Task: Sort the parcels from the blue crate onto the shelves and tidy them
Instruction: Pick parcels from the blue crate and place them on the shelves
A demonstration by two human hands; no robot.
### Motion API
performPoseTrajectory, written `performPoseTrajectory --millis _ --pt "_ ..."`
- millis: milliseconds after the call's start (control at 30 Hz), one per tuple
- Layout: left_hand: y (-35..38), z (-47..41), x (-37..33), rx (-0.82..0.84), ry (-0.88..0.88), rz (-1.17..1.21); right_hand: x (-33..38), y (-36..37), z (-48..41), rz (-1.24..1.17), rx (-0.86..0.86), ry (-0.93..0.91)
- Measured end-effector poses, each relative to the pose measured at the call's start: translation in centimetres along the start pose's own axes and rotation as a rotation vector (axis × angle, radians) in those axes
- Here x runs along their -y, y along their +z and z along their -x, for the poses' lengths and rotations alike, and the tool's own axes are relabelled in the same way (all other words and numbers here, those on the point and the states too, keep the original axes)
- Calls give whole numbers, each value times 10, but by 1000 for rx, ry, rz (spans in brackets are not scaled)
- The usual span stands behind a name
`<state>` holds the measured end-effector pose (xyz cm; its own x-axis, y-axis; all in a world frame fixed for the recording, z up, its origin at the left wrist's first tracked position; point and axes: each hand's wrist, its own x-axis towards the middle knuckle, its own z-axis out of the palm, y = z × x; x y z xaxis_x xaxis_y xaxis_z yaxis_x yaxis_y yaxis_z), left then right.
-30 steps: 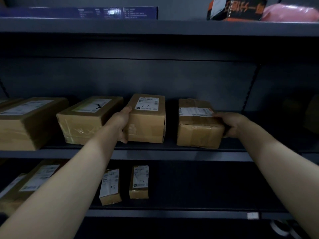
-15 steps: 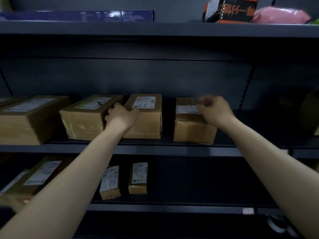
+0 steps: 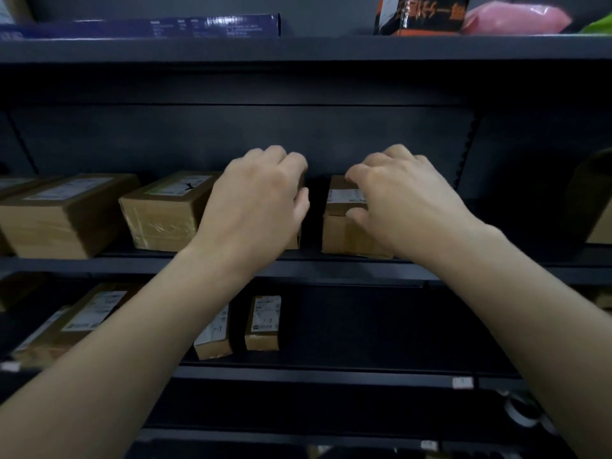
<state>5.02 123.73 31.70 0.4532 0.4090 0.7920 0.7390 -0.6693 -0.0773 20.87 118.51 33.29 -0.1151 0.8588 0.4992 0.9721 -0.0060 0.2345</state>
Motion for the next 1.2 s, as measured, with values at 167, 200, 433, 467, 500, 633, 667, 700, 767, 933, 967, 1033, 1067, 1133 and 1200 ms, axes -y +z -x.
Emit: performPoseTrajectory --millis 167,200,433,467,500,633,667,700,767,933,967,1033,1067,1133,1200 --pt "-29 6 -27 -16 147 -126 8 -24 26 24 -2 1" --pt "-33 8 -32 -5 163 -133 9 -27 32 30 -6 14" --pt "-37 9 -46 -42 245 -41 15 -52 63 134 12 143" --pt "-36 8 -46 -54 261 -15 17 -56 67 157 16 175" --pt "-35 8 -46 -61 280 8 20 -59 70 178 24 207" --pt "-33 6 -36 -54 389 125 39 -69 78 231 60 331" --pt "-32 6 -31 -56 416 155 45 -71 79 242 65 356" --pt "-32 7 -26 -62 441 186 53 -72 79 248 71 383" --pt "-30 10 -17 -70 493 258 69 -74 81 253 91 446" --pt "-24 25 -15 -95 642 472 106 -79 97 294 174 645" --pt "-24 29 -21 -107 662 518 112 -81 104 316 191 697" --pt "-27 35 -38 -115 707 609 124 -89 123 358 226 797" --pt "-31 40 -49 -112 739 657 129 -95 134 379 250 846" --pt "-41 50 -73 -117 807 745 140 -109 157 427 294 952" --pt "-56 61 -97 -134 885 839 151 -124 184 469 330 1093"
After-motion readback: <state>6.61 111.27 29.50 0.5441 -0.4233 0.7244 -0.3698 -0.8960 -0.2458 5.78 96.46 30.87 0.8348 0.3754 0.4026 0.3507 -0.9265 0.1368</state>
